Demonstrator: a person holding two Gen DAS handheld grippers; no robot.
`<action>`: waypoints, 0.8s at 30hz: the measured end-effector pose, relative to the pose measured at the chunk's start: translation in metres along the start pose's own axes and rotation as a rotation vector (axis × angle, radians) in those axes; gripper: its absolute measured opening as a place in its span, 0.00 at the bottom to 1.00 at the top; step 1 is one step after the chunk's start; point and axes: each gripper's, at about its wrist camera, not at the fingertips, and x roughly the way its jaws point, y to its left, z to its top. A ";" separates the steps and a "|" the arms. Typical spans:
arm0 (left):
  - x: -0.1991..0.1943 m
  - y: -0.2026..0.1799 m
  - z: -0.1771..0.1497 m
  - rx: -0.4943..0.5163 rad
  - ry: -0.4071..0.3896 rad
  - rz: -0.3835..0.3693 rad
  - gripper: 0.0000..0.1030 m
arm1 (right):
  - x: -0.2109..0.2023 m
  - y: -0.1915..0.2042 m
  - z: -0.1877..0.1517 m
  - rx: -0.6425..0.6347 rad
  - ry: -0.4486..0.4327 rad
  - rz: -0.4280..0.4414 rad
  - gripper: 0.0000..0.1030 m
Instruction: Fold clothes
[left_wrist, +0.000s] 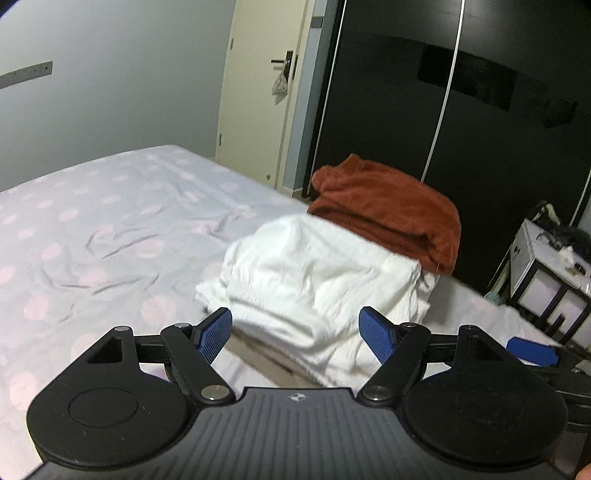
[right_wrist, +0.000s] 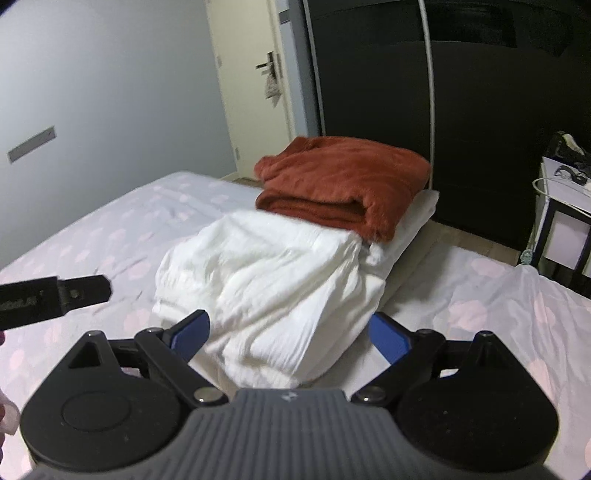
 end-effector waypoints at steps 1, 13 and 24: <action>-0.001 -0.001 -0.003 0.005 0.002 0.014 0.73 | -0.001 0.001 -0.003 -0.008 0.001 0.007 0.92; -0.005 -0.013 -0.023 0.015 0.047 0.088 0.73 | 0.000 -0.002 -0.019 -0.037 0.037 0.051 0.92; -0.009 -0.012 -0.023 0.021 0.049 0.091 0.73 | -0.002 0.001 -0.020 -0.051 0.036 0.070 0.93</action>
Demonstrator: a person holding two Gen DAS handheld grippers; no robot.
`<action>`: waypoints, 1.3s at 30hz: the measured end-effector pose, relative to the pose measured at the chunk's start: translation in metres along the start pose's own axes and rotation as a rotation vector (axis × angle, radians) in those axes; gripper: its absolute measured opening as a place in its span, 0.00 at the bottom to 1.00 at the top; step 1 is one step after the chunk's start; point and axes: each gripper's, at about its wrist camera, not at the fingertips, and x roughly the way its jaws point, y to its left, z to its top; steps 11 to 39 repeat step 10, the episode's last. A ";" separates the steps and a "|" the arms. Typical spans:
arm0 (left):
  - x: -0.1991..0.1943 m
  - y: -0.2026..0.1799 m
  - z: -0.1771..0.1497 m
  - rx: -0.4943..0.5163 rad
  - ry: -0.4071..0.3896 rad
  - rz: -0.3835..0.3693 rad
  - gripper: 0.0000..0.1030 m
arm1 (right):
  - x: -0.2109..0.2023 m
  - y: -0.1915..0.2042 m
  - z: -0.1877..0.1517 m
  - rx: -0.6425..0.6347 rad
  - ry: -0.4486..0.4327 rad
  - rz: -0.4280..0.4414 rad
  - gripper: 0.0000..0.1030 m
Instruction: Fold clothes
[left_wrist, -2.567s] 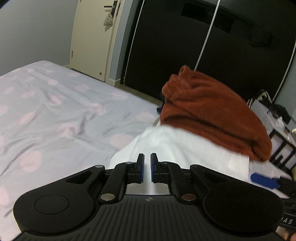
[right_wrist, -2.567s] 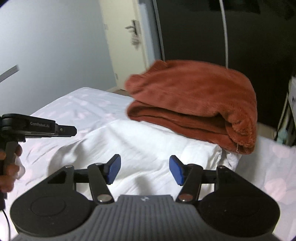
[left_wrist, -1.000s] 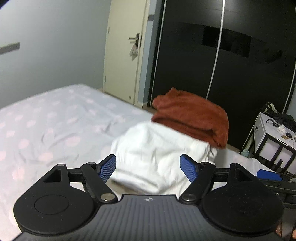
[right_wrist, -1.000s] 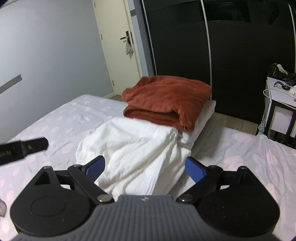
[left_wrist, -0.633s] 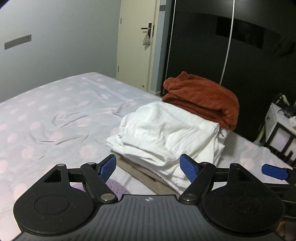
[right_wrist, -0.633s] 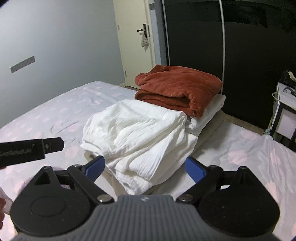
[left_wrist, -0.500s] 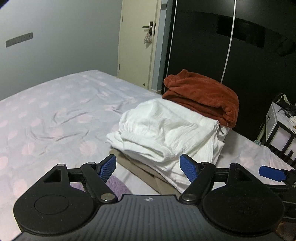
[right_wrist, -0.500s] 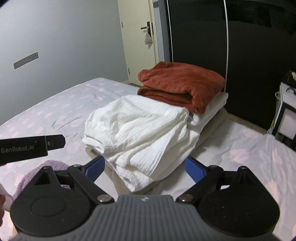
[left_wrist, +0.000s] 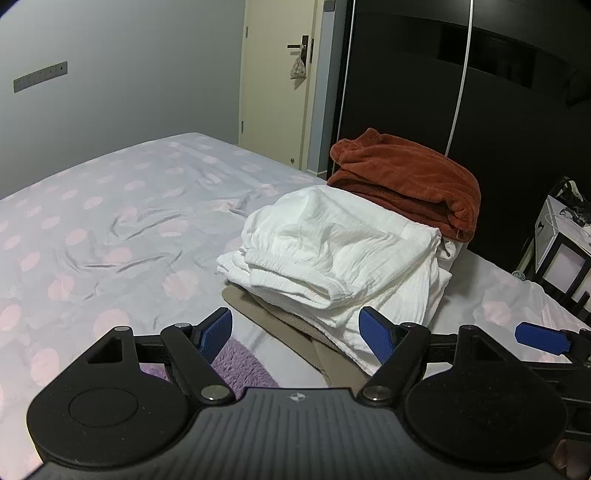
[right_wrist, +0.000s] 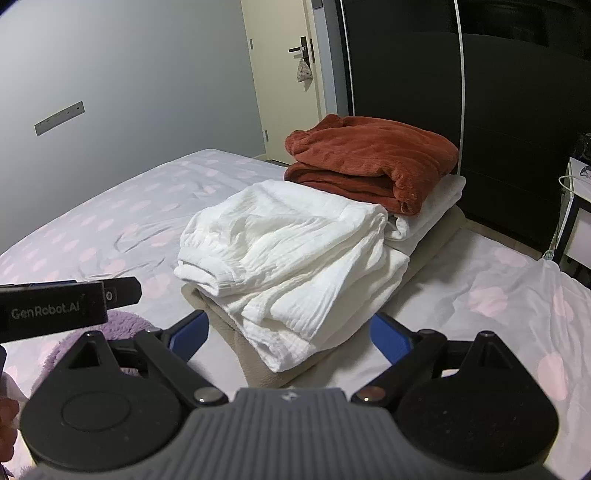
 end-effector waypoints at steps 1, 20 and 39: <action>0.000 0.000 0.000 0.000 0.002 -0.001 0.73 | 0.000 0.000 0.000 -0.002 0.000 0.001 0.93; 0.000 0.000 0.000 0.000 0.007 0.000 0.73 | 0.001 0.001 -0.001 -0.001 0.004 0.007 0.93; 0.000 0.000 0.000 0.000 0.007 0.000 0.73 | 0.001 0.001 -0.001 -0.001 0.004 0.007 0.93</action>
